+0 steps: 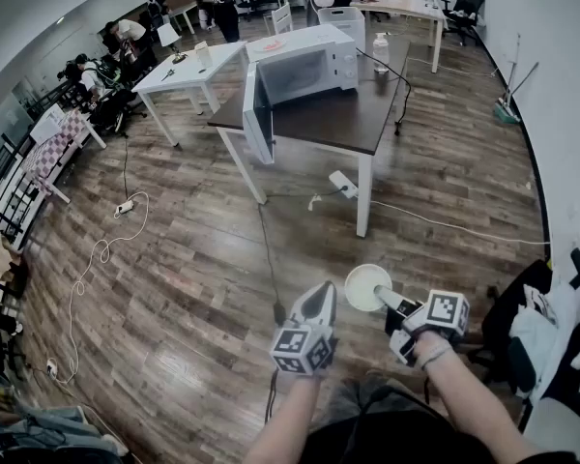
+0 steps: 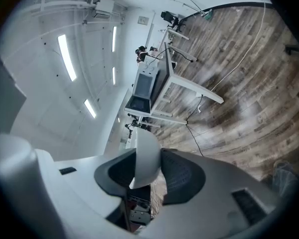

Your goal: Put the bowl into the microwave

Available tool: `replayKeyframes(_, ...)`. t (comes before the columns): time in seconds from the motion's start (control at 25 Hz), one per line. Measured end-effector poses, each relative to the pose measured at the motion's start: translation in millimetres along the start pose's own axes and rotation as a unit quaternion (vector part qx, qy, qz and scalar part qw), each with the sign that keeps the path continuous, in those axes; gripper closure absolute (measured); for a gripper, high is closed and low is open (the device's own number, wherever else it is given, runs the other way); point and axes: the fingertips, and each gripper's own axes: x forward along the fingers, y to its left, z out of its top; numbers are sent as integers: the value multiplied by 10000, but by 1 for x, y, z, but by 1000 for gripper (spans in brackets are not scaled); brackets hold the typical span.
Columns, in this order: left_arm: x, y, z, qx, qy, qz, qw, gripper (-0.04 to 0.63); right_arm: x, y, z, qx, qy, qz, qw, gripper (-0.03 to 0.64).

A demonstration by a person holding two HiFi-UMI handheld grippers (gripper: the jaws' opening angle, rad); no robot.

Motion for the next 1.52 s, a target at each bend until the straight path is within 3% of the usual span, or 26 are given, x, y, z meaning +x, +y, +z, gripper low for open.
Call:
replayKeyframes(0.52, 18, 32, 9, -18, -21, 24, 10000, 595, 33, -2, 17, -12, -115, -16, 9999, 471)
replayKeyframes(0.92, 78, 78, 27, -157, -95, 440, 9989, 595, 88, -8, 77, -9, 196, 113, 9997, 471)
replayKeyframes(1.28, 160, 91, 52, -213, -187, 590, 9979, 595, 124, -7, 153, -33, 437, 151, 9989, 470)
replayKeyframes(1.52, 192, 104, 58, -212, -260, 796, 9963, 595, 146, -6, 187, -338, 671, 110, 9971, 470)
